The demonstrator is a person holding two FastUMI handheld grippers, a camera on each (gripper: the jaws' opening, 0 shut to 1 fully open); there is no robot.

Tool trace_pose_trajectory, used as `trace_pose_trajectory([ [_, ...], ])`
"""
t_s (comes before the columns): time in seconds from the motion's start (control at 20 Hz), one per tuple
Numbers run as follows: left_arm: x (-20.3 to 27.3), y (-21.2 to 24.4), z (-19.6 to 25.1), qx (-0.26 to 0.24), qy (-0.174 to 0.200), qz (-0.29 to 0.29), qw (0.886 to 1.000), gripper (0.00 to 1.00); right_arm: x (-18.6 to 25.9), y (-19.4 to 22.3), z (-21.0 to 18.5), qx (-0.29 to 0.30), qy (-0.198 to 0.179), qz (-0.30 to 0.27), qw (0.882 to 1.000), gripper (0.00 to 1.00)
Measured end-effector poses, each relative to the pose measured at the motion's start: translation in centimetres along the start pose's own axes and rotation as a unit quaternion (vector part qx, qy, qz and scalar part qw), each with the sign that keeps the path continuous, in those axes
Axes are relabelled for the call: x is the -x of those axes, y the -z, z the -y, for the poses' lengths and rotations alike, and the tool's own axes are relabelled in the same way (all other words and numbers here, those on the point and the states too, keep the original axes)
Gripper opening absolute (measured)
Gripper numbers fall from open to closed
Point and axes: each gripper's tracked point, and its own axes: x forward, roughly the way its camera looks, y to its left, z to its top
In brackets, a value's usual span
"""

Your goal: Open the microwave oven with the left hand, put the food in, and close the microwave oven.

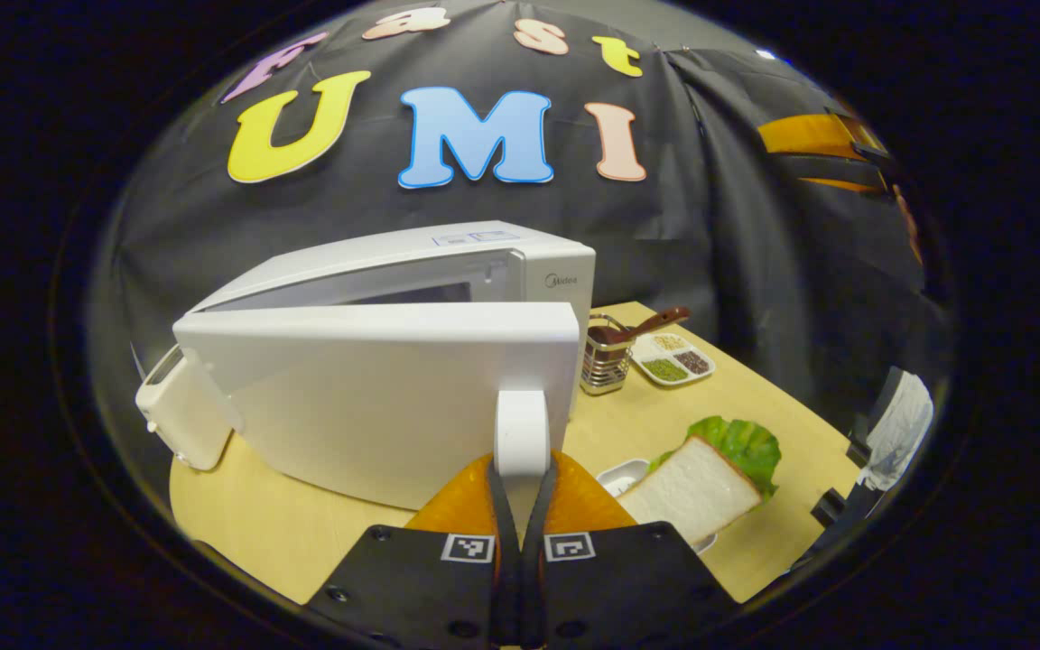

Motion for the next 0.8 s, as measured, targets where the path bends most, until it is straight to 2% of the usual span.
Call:
trace_pose_trajectory([
  [0.45, 11.1, 6.3, -4.5, -0.018, 0.016, -0.027, 0.999, 0.06, 3.9, 0.6, -7.2, 0.009, -0.022, 0.011, 1.000, 0.98],
  [0.65, 15.5, 8.6, -8.1, -0.023, 0.017, -0.033, 0.999, 0.06, 5.0, 2.2, -10.5, -0.001, -0.054, 0.011, 0.998, 0.98],
  [0.8, 17.9, 10.1, -10.9, -0.035, 0.017, -0.039, 0.998, 0.07, 5.3, 3.7, -10.8, -0.011, -0.042, -0.004, 0.999, 0.99],
])
